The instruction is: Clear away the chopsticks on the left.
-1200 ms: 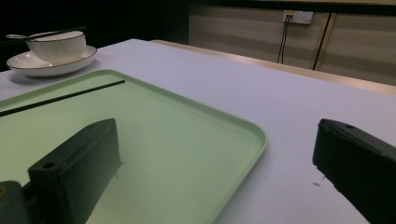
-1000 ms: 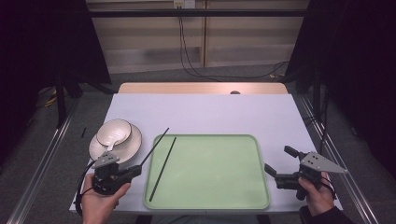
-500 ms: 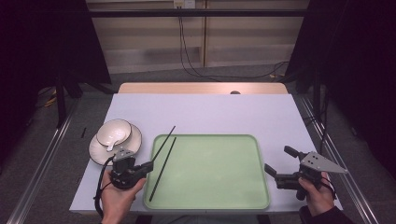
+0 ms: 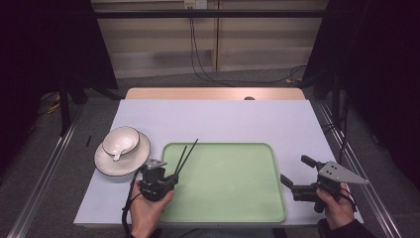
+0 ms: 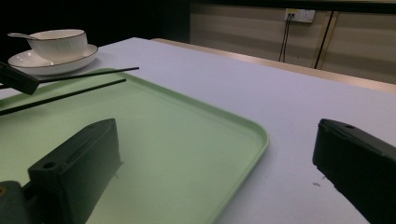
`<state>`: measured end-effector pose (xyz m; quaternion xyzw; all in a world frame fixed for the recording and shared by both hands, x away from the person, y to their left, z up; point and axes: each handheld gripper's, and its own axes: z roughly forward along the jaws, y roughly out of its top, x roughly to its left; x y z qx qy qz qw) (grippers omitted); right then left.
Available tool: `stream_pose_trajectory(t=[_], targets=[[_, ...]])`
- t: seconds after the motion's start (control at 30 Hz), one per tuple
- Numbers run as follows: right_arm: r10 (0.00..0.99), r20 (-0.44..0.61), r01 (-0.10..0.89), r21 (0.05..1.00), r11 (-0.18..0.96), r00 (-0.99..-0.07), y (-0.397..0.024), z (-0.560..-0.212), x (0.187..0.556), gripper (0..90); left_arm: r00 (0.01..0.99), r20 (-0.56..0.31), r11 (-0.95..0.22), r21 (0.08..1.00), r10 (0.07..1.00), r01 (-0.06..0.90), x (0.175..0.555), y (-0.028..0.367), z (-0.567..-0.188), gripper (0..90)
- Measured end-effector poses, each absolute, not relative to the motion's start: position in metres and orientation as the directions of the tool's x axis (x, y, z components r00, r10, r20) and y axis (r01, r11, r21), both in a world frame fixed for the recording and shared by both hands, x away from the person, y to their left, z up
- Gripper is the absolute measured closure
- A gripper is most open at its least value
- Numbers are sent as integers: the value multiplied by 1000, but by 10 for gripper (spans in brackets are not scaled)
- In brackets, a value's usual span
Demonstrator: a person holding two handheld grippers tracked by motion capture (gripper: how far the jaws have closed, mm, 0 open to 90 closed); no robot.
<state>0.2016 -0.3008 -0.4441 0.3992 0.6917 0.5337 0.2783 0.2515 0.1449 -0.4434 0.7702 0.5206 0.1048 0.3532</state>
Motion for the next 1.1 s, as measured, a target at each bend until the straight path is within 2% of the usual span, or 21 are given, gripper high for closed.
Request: stream_pose_trajectory(t=[0.43, 0.83, 1.0, 1.1], targets=[[847, 42, 255, 960, 112, -529, -301, -444, 202, 4, 436, -220, -232, 600, 873, 766, 253, 145, -461, 859], [846, 40, 250, 962, 111, -532, -301, -444, 202, 4, 457, -223, -245, 605, 861, 757, 255, 147, -465, 852], [845, 36, 253, 960, 120, -534, -301, -444, 202, 4, 481, -240, -259, 603, 843, 755, 256, 148, -464, 792], [843, 34, 252, 960, 121, -537, -301, -444, 202, 4, 496, -232, -276, 604, 837, 748, 257, 148, -464, 789]])
